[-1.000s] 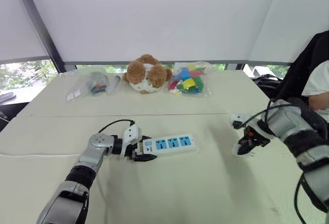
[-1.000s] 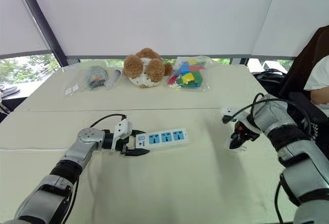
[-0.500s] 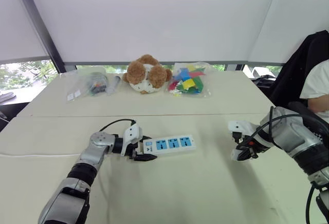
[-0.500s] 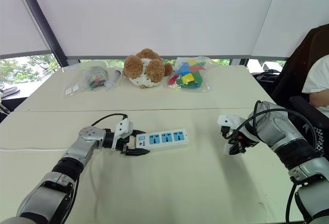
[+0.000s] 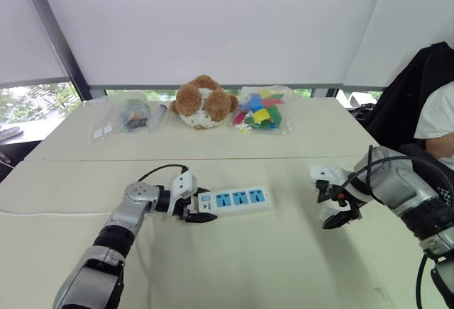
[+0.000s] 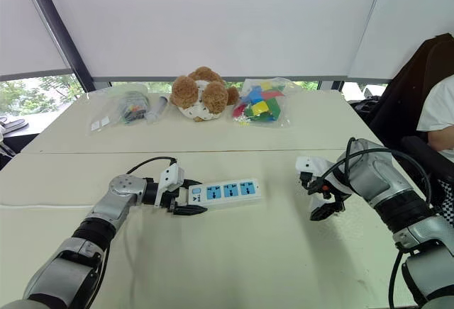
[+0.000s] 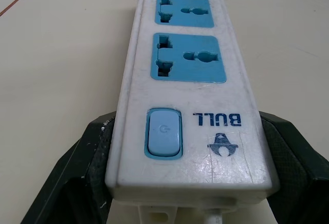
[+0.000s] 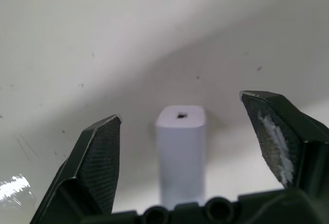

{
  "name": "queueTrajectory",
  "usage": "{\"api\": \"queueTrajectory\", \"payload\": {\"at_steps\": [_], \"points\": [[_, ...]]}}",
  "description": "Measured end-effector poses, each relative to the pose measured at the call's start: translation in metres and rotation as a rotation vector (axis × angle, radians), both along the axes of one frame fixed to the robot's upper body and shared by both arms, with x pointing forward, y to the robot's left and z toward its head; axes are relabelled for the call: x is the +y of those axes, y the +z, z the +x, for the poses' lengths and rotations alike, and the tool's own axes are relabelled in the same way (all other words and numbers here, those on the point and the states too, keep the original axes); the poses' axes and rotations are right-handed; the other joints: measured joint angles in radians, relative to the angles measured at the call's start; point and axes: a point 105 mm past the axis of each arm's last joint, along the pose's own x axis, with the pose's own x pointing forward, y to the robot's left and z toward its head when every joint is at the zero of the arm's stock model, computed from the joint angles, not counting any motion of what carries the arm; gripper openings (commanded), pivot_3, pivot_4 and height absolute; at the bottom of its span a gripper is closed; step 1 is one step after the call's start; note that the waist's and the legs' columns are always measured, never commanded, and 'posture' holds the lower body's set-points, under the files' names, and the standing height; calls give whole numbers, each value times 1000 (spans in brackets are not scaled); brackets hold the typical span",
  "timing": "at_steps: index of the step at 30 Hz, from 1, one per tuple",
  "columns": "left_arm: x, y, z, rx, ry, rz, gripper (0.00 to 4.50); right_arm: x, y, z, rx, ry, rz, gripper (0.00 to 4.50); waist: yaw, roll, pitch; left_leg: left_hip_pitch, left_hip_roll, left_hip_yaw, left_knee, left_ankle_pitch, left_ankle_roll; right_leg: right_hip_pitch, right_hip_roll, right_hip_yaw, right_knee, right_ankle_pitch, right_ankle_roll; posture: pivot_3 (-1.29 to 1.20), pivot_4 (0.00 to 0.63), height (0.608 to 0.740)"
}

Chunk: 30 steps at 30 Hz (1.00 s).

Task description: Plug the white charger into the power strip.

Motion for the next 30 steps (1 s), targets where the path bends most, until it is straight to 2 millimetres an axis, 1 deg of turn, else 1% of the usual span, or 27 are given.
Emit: {"api": "queueTrajectory", "payload": {"at_steps": [3,12,15,16,19,20,27,30], "points": [[-1,0,0,-2,1,-1,3078,2,-4,3,21,-18,0,4165,2,0,0,0,0,0,0,0,0,0,0,0,0,0,0,0,150,739],[-2,-1,-1,-7,4,-2,3078,-4,-10,2,66,-40,-22,4165,3,0,0,0,0,0,0,0,0,0,0,0,0,0,0,0,150,739],[-2,-1,-1,-8,5,-3,3078,-4,-10,2,66,-39,-23,3350,3,0,0,0,0,0,0,0,0,0,0,0,0,0,0,0,150,739],[-2,-1,-1,-8,5,-2,3078,-3,-10,2,65,-41,-21,2931,3,0,0,0,0,0,0,0,0,1,0,0,0,0,0,0,150,739],[-2,-1,-1,-8,5,-3,3078,2,-13,4,64,-31,-11,1405,3,0,0,0,0,0,0,0,0,1,0,0,0,0,0,0,150,739],[-2,-1,-1,-7,5,-3,3078,3,-13,4,63,-27,-9,792,4,0,0,0,0,0,0,0,0,1,0,0,0,0,0,0,150,739],[-2,-1,0,-13,2,-3,3078,4,-13,5,46,-20,-12,780,4,0,0,0,0,0,1,0,0,1,0,0,0,0,0,0,150,739],[-2,-1,1,-16,-5,0,3078,5,-9,8,18,-18,-3,780,4,0,0,0,0,0,1,0,0,1,0,0,0,0,0,0,150,739]]}}
